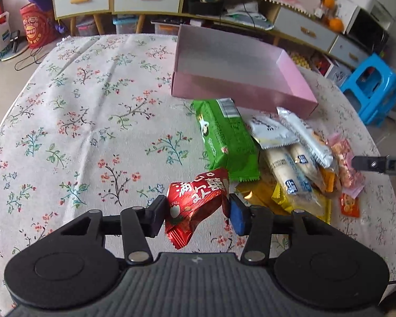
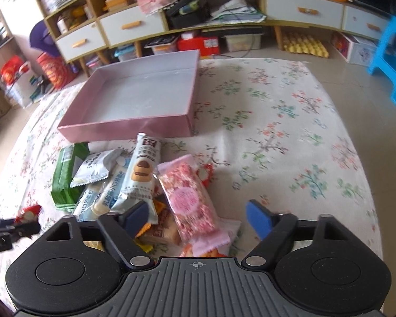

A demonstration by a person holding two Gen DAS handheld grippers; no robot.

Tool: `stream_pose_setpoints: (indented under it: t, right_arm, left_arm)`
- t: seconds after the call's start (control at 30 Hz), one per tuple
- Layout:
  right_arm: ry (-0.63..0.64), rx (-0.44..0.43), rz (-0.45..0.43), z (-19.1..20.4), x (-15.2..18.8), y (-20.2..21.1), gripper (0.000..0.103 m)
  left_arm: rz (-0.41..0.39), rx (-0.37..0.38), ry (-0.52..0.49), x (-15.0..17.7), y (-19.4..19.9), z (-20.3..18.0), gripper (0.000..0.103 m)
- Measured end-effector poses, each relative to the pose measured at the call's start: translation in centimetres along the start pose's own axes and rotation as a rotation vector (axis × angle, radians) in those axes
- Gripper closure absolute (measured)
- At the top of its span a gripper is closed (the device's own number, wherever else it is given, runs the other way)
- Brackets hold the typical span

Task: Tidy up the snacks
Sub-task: 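Carry both snacks into the pink box and open both grippers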

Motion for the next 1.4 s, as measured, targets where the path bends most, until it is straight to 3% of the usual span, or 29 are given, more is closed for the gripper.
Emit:
stream_pose_setpoints:
  t: [0.1,0.13,0.17,0.33,0.5,0.6,0.8,0.97,1.17,1.4]
  right_arm:
    - [0.060,0.017,0.029,0.6,0.1,-1.6,0.048]
    - [0.076,0.024,0.046,0.7,0.3,-2.2,0.064]
    - [0.080,0.028,0.059,0.7,0.3,-2.4,0.070]
    - [-0.027,-0.047,-0.016,0.2,-2.6,0.5,0.072]
    - [-0.085,-0.044,-0.026,-0.2,-4.9,0.0,0.072]
    - [-0.130,-0.051,-0.016,-0.2,-6.0,-0.9,0.072]
    - [-0.210,-0.147,-0.041,2.9,-9.7,-1.4,0.072]
    - [-0.247,-0.144,-0.046,4.6,-12.1,-4.4,0.072]
    - [-0.291,-0.130,-0.032,4.9,-12.7,-7.8,0.072]
    - [-0.315,-0.141,-0.027,5.1,-12.7,-7.9,0.068]
  left_arm:
    - [-0.011,-0.004,0.016,-0.4,0.1,0.3,0.057]
    - [-0.013,-0.005,0.023,-0.5,0.1,0.5,0.057]
    - [-0.017,-0.009,0.028,-0.6,0.2,0.6,0.057]
    - [-0.073,-0.013,0.021,-2.8,1.2,1.1,0.057]
    - [-0.111,-0.033,0.009,-6.7,0.7,1.6,0.057]
    - [-0.132,-0.016,0.042,-9.4,-0.5,2.1,0.057]
    - [-0.162,0.006,0.068,-13.8,-4.4,1.6,0.057]
    - [-0.137,0.002,0.081,-15.0,-7.6,1.6,0.057]
    - [-0.111,-0.025,0.086,-14.9,-9.1,2.4,0.056]
    - [-0.079,-0.050,0.093,-14.2,-9.1,3.0,0.049]
Point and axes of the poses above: each gripper's, at about its wrist camera, not at the fingertips, and y roughly against the way its jaws point, z to its left, x to its underside, the point moved 10 cm from there along -y, roughly the way its jaws point, and after that the axes turned 13 degrees about -y, right-handed, at the moved point
